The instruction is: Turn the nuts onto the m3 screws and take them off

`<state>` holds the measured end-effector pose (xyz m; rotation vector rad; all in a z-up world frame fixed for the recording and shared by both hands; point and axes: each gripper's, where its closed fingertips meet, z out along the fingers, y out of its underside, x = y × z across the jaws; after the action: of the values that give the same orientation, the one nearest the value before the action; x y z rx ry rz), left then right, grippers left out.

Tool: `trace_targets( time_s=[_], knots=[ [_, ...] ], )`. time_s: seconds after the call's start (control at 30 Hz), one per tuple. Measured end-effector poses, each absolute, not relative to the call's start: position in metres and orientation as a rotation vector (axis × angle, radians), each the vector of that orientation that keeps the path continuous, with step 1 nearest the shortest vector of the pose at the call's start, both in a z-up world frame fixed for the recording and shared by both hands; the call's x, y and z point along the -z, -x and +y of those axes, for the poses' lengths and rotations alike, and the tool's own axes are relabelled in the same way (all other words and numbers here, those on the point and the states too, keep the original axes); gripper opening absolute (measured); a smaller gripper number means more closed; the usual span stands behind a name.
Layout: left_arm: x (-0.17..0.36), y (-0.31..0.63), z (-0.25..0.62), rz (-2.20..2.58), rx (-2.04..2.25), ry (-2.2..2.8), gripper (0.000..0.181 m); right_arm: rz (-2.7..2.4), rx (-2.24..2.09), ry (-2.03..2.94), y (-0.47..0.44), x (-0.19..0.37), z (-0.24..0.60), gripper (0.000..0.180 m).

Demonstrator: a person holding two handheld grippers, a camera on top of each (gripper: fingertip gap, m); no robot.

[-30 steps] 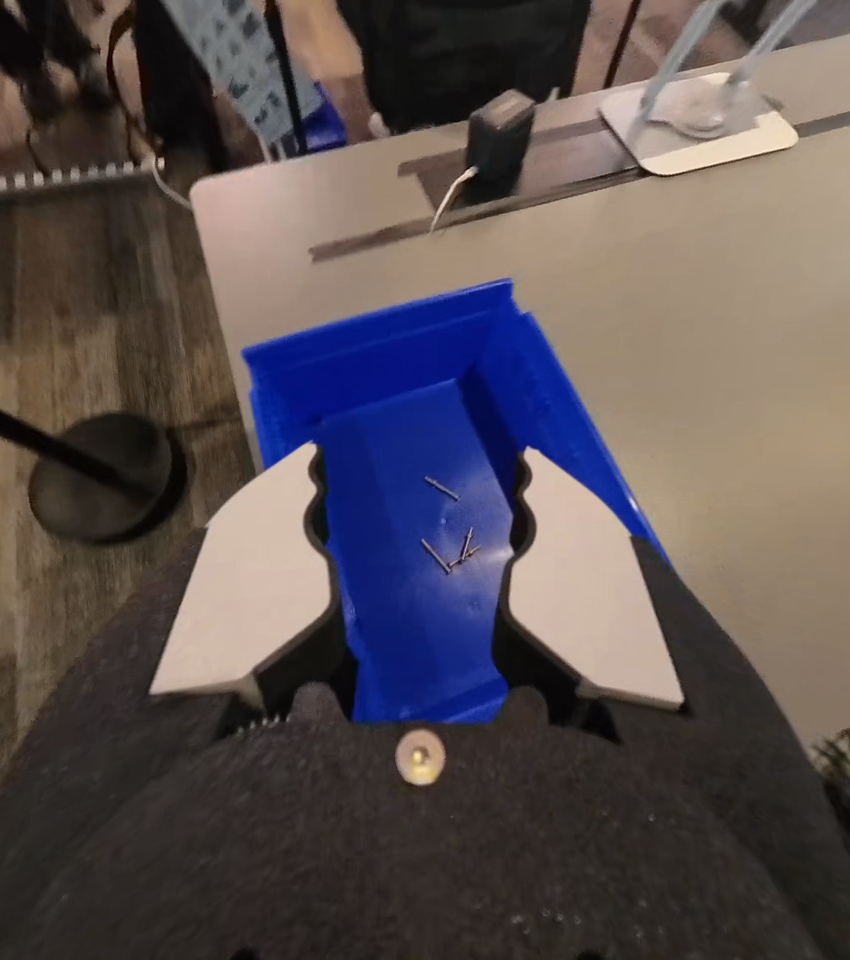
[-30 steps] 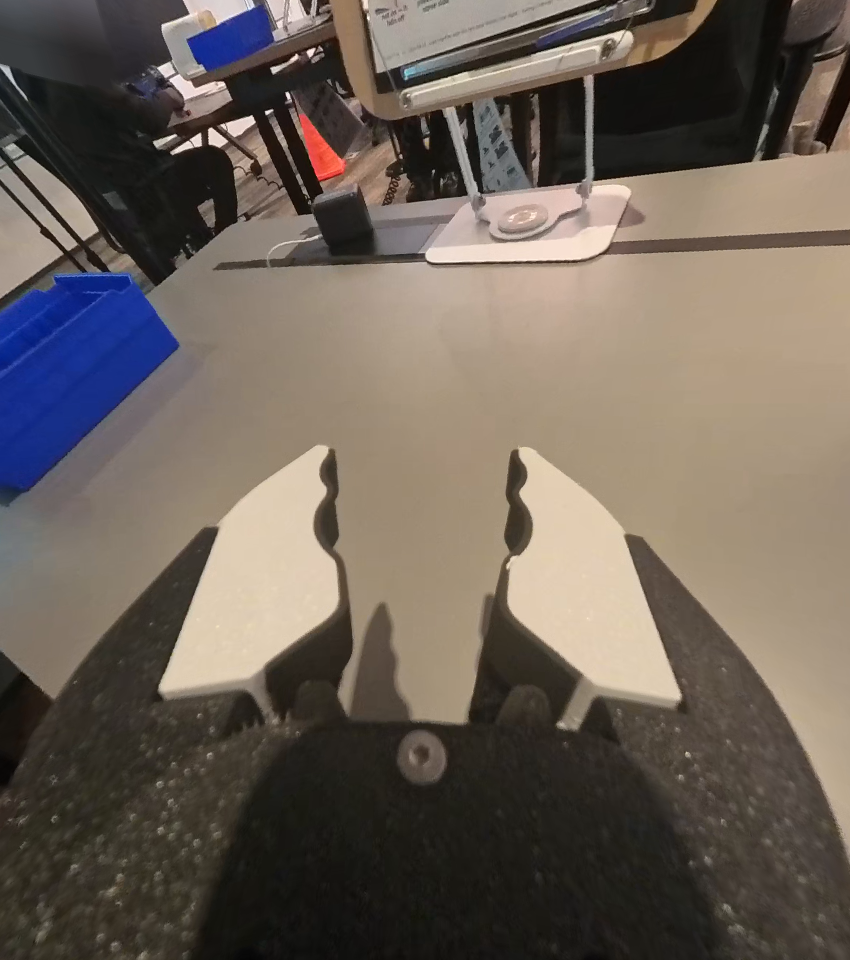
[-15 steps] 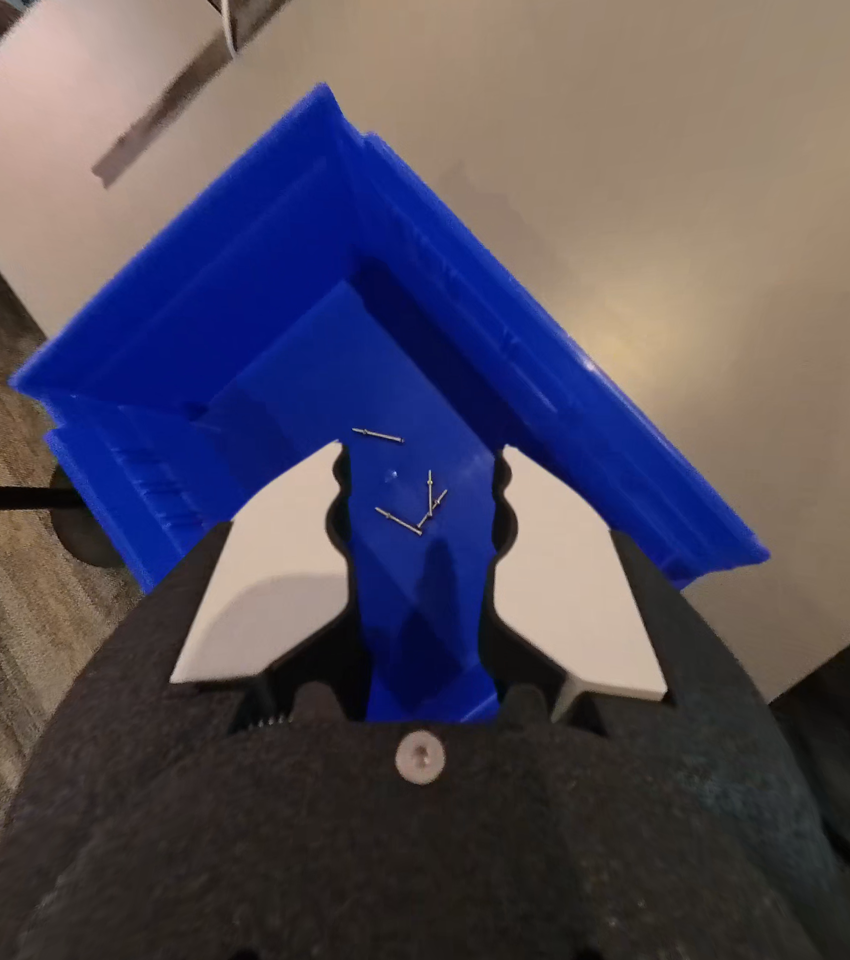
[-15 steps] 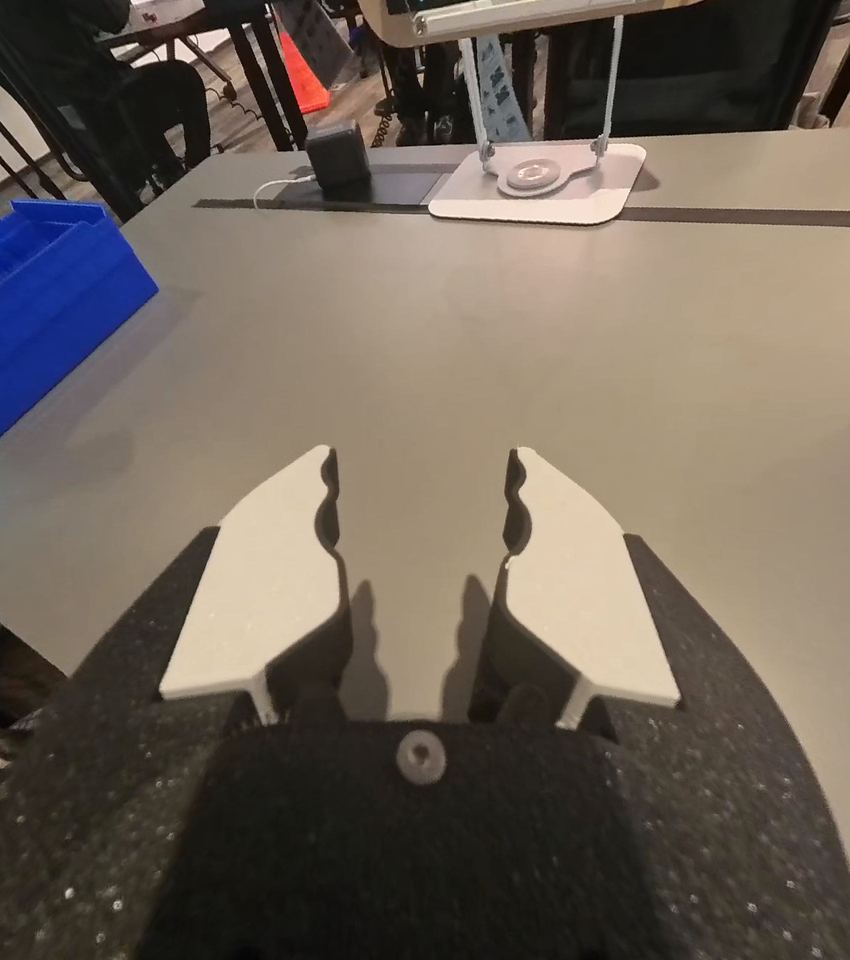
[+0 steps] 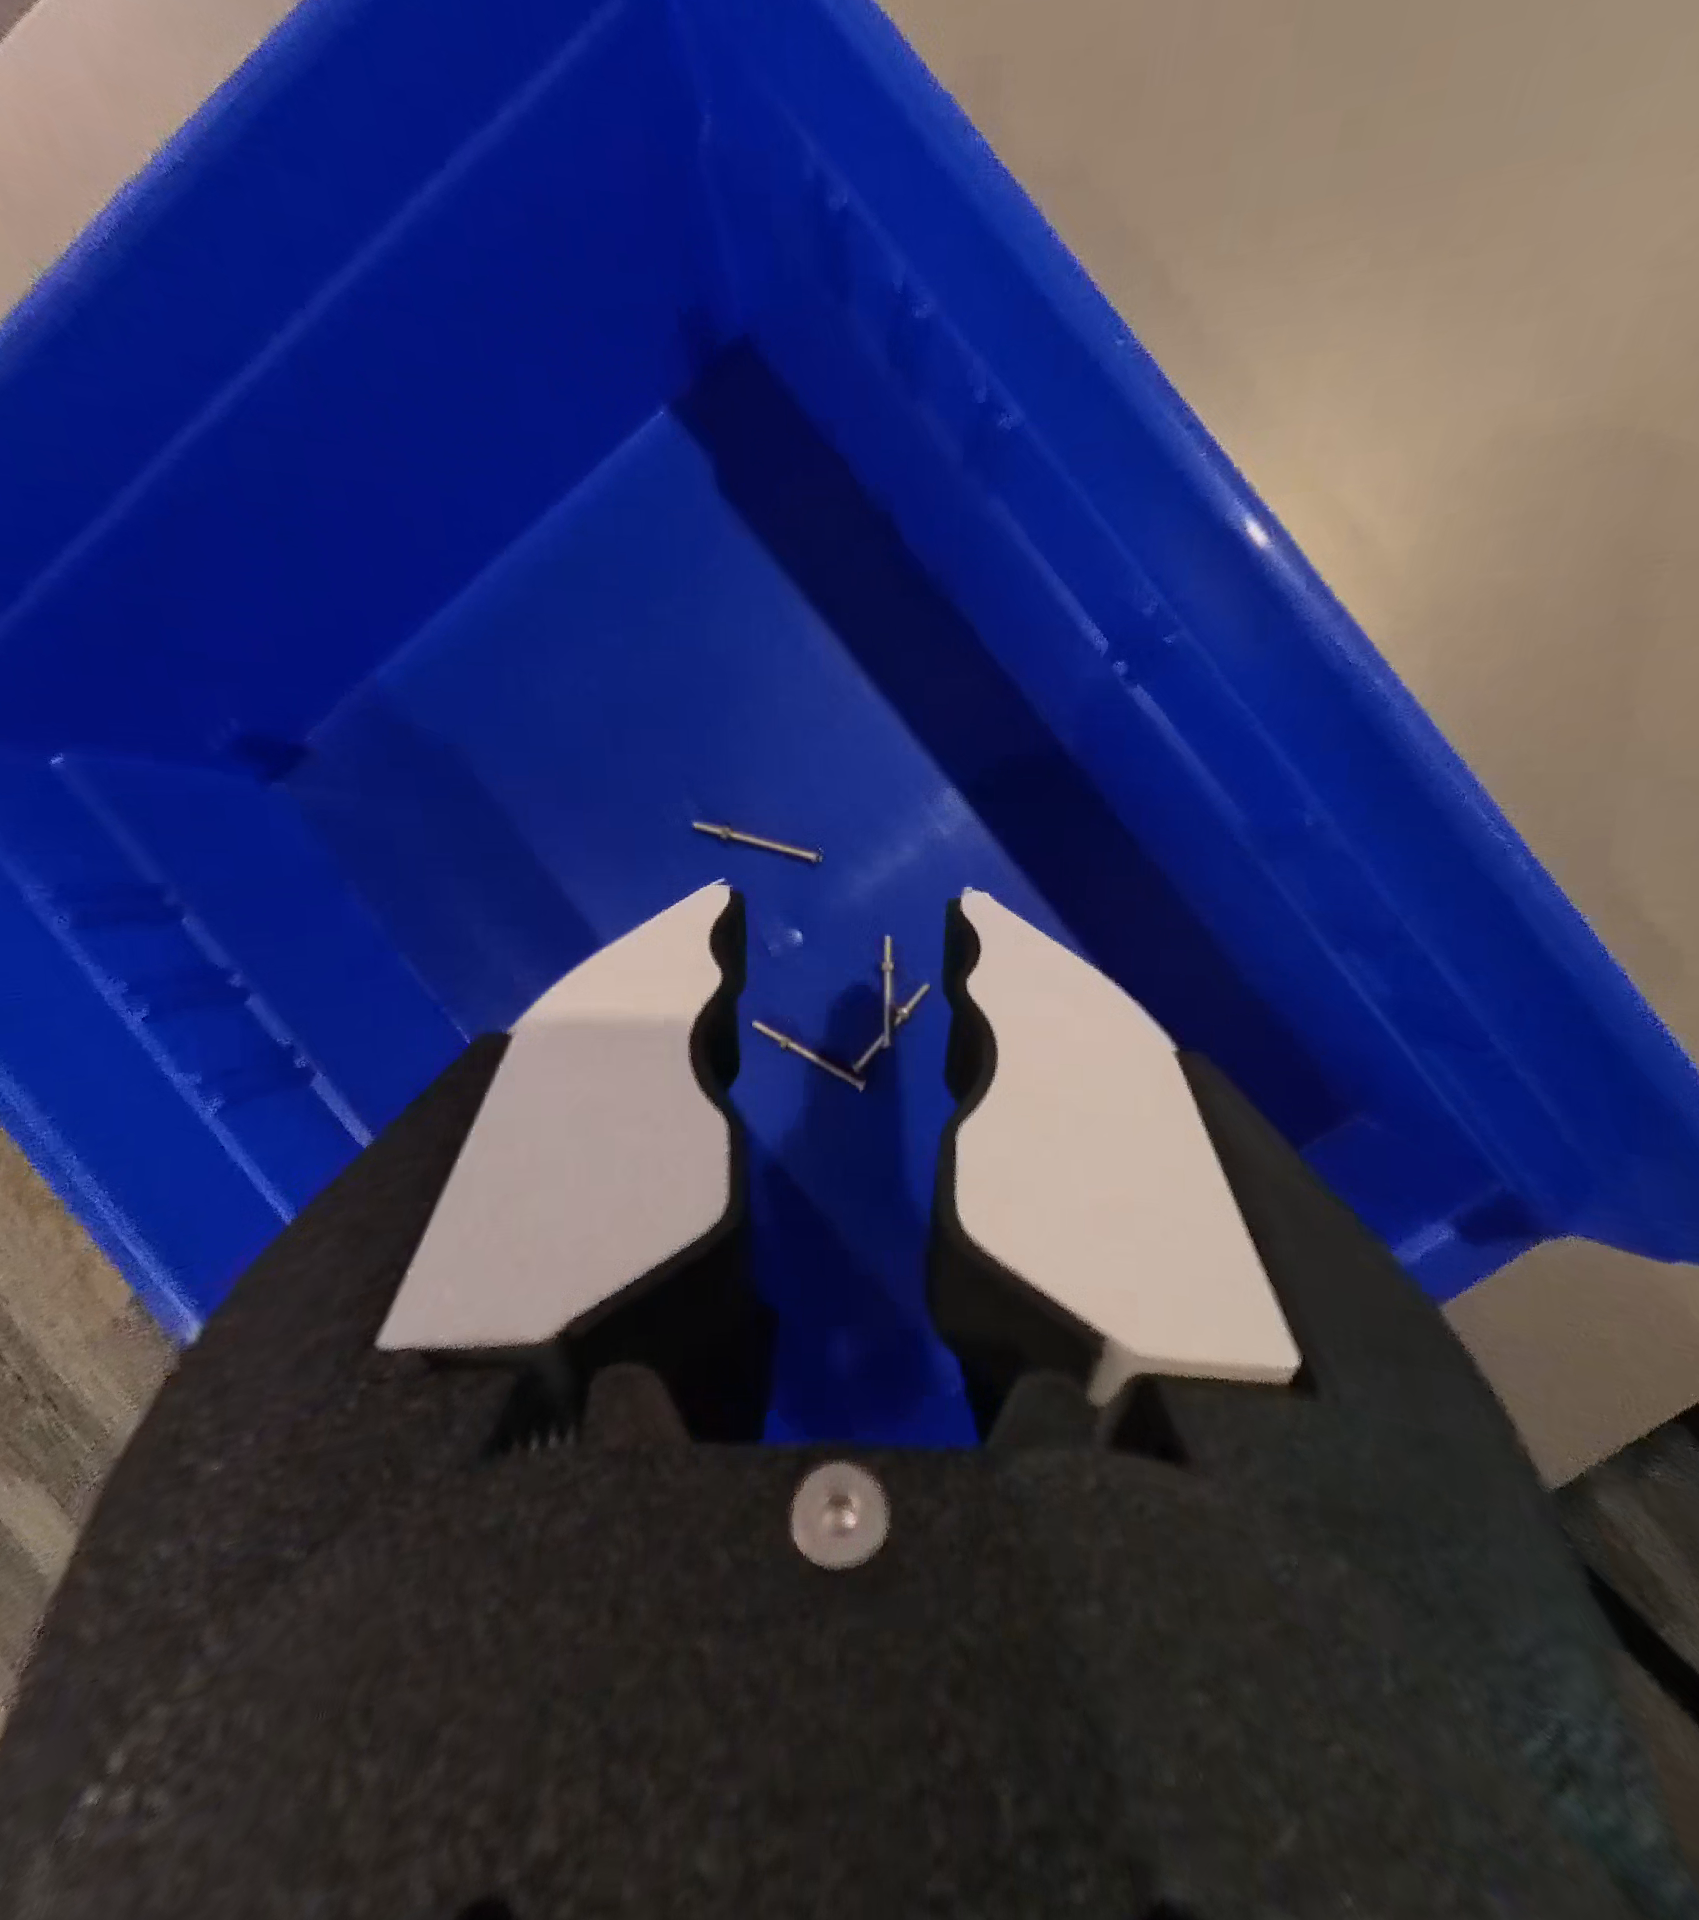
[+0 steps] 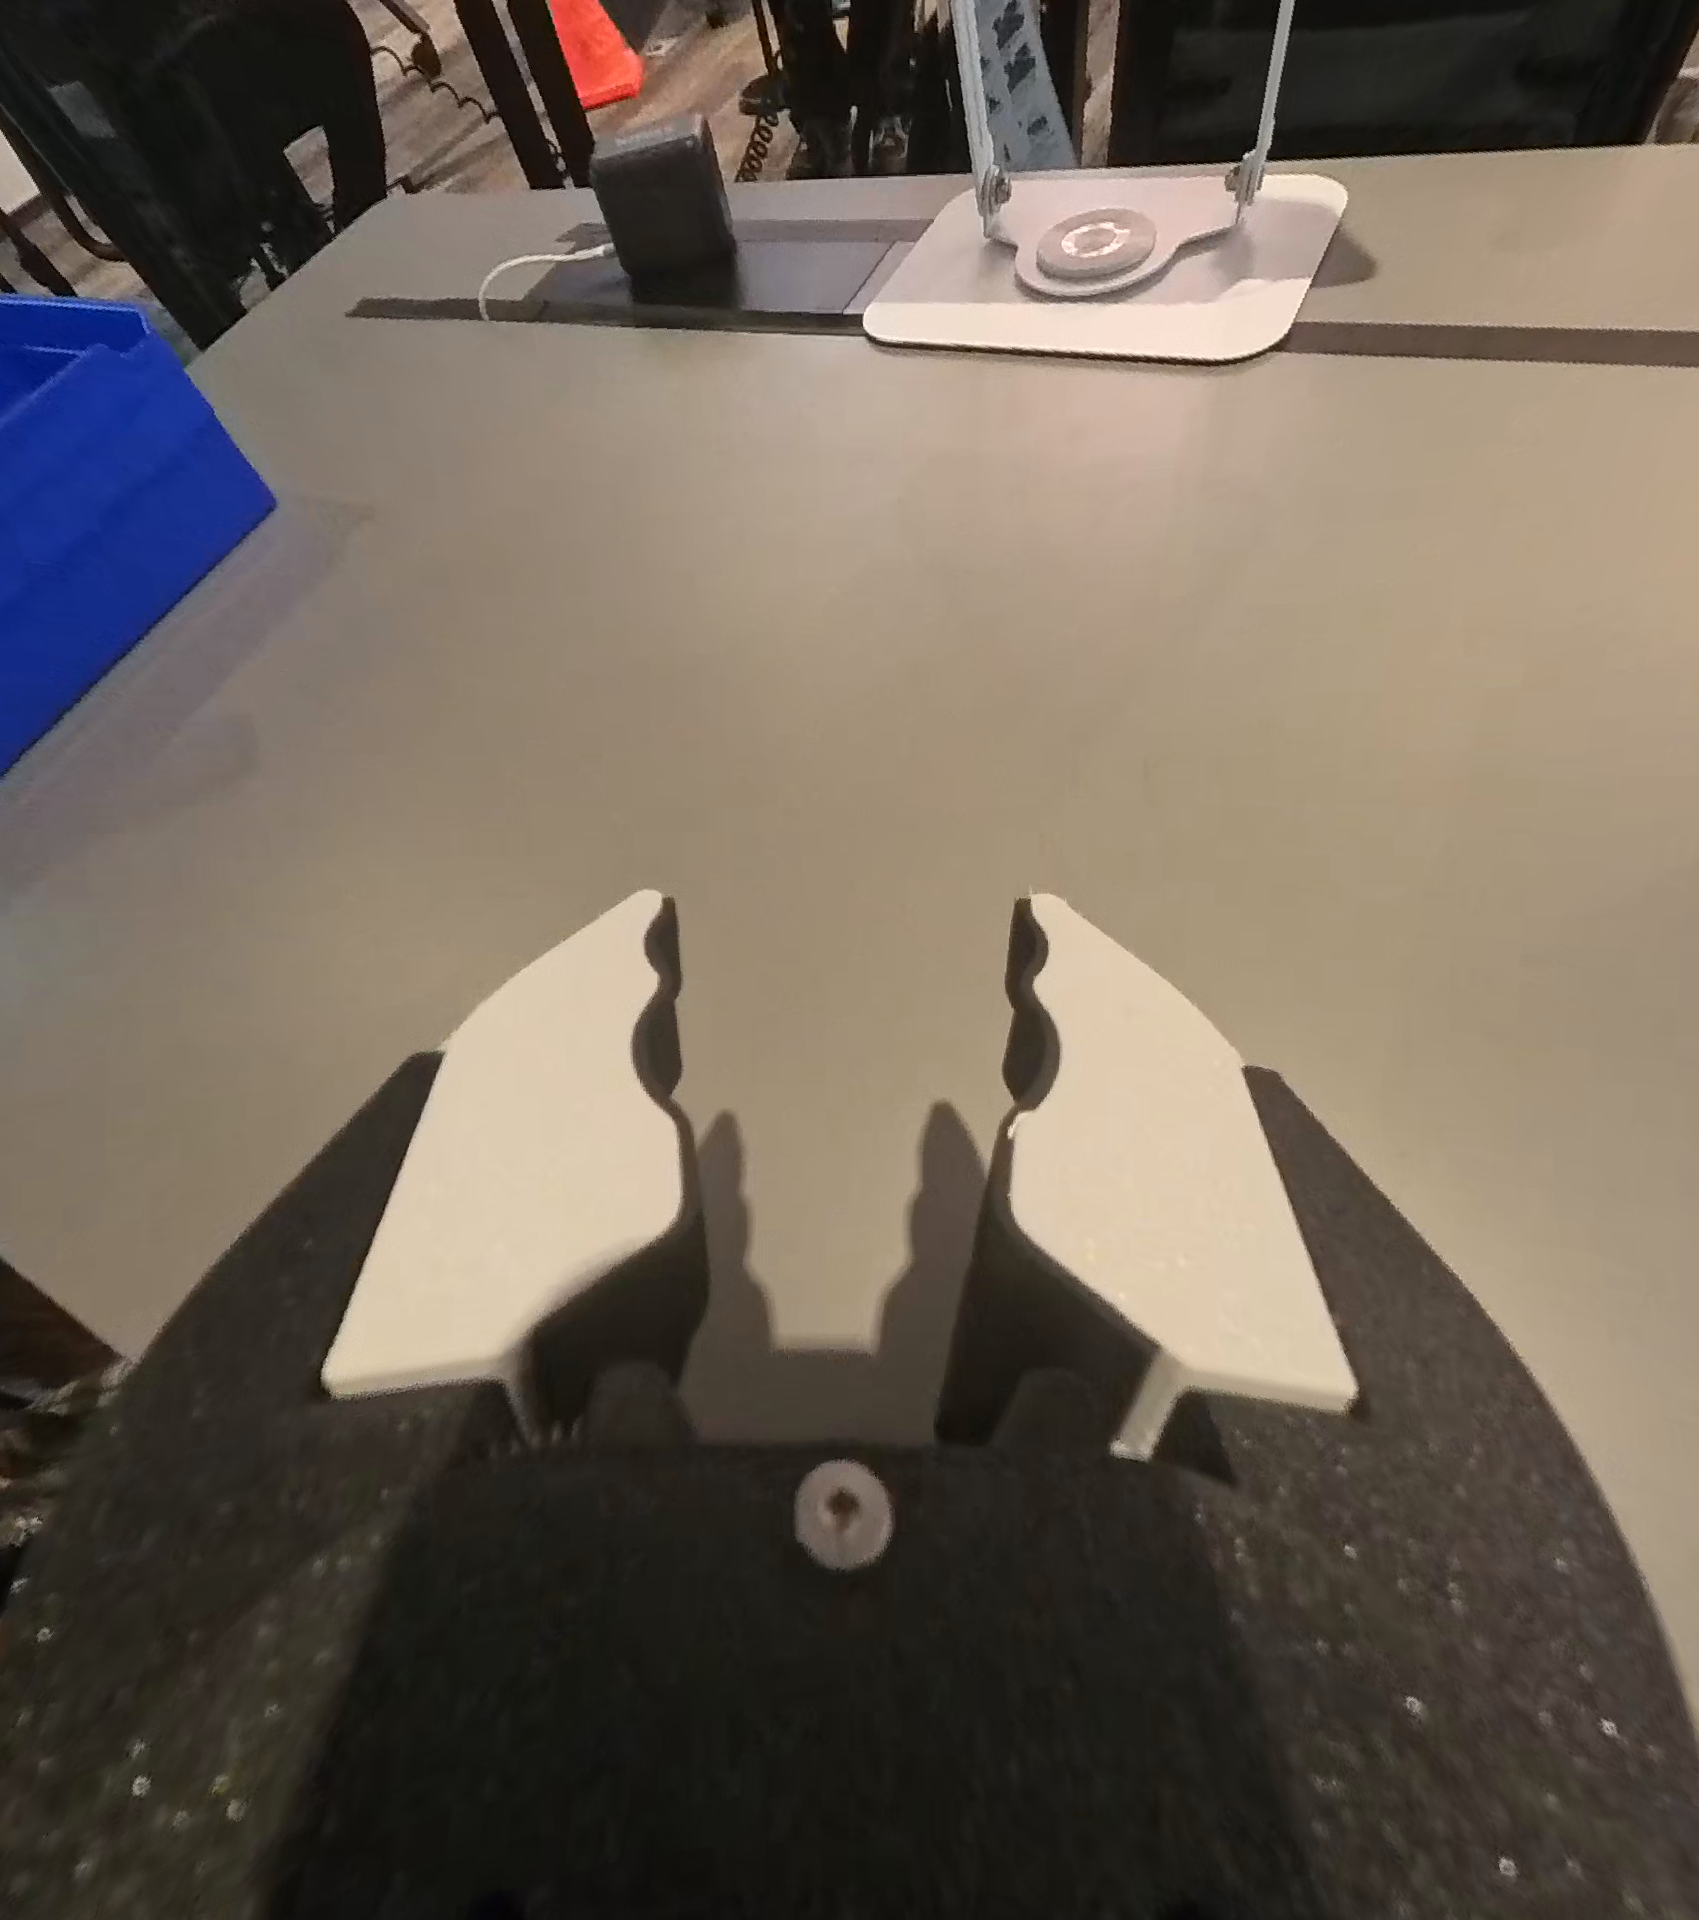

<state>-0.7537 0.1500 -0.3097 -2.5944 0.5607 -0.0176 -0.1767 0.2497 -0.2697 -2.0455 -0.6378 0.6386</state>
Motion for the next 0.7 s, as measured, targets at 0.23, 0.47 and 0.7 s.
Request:
trace_targets(
  time_s=[0.23, 0.47, 0.7],
  knots=[
    [0.318, 0.756, 0.159, 0.477, 0.040, 2.631, 0.036, -0.638, -0.637, 2.060, 0.176, 0.273, 0.254, 0.060],
    [0.329, 0.768, 0.168, 0.237, 0.019, 2.694, 0.033, -0.641, -0.638, 2.070, 0.176, 0.277, 0.255, 0.060],
    [0.342, 0.778, 0.175, -0.153, 0.066, 2.714, 0.030, -0.641, -0.646, 2.082, 0.175, 0.281, 0.254, 0.061]
  ],
)
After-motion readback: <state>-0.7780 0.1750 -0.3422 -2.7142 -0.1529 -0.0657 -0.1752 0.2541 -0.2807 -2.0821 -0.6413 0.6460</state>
